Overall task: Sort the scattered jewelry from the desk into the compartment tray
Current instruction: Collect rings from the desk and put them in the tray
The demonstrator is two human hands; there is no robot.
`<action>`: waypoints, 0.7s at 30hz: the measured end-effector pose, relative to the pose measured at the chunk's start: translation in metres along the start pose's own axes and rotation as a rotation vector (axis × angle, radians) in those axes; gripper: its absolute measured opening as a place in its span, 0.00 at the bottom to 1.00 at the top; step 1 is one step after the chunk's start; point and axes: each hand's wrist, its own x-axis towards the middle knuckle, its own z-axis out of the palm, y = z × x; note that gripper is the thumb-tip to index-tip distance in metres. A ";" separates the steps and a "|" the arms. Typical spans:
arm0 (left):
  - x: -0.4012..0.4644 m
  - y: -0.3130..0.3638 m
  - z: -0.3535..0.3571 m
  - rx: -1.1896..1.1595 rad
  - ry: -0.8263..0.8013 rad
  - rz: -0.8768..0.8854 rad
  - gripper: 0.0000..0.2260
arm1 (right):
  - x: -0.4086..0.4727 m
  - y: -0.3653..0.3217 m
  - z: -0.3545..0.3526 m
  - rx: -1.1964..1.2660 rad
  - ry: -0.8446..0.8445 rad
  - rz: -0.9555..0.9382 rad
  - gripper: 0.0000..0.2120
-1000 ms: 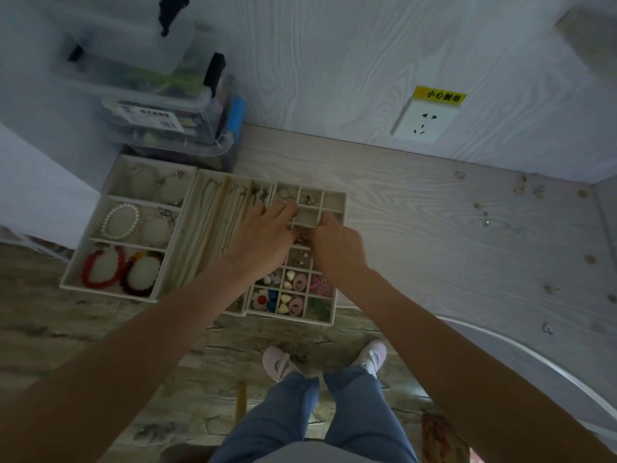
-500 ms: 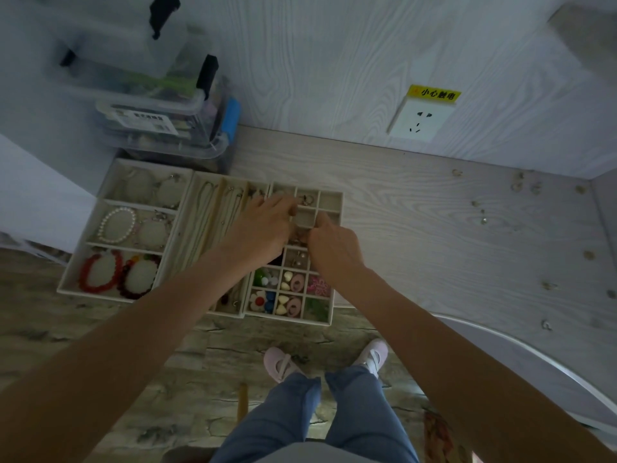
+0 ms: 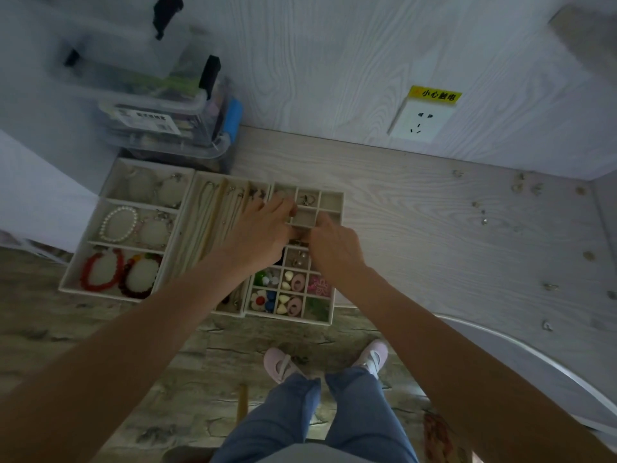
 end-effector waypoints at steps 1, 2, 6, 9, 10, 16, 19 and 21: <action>0.000 0.000 0.000 0.010 -0.007 -0.002 0.18 | 0.000 -0.001 0.000 -0.002 -0.005 0.002 0.12; -0.001 0.000 0.000 0.018 -0.018 -0.008 0.18 | 0.001 -0.001 0.000 -0.005 -0.010 0.005 0.12; -0.003 0.001 -0.001 0.018 -0.041 -0.025 0.15 | 0.001 -0.004 -0.001 -0.022 -0.009 0.014 0.11; -0.004 0.004 0.001 -0.013 -0.051 -0.085 0.14 | 0.001 -0.003 -0.003 -0.031 0.003 0.011 0.11; -0.004 0.005 0.002 -0.028 -0.050 -0.107 0.14 | 0.000 -0.003 -0.003 -0.031 0.000 0.009 0.11; -0.003 0.012 0.004 -0.069 -0.124 -0.251 0.14 | -0.002 -0.003 -0.006 -0.031 -0.018 -0.003 0.12; 0.000 0.016 0.002 -0.058 -0.151 -0.258 0.15 | -0.004 -0.003 -0.008 -0.042 -0.013 -0.019 0.12; 0.003 0.019 0.002 -0.080 -0.177 -0.273 0.15 | -0.005 -0.002 -0.009 -0.059 0.000 -0.035 0.11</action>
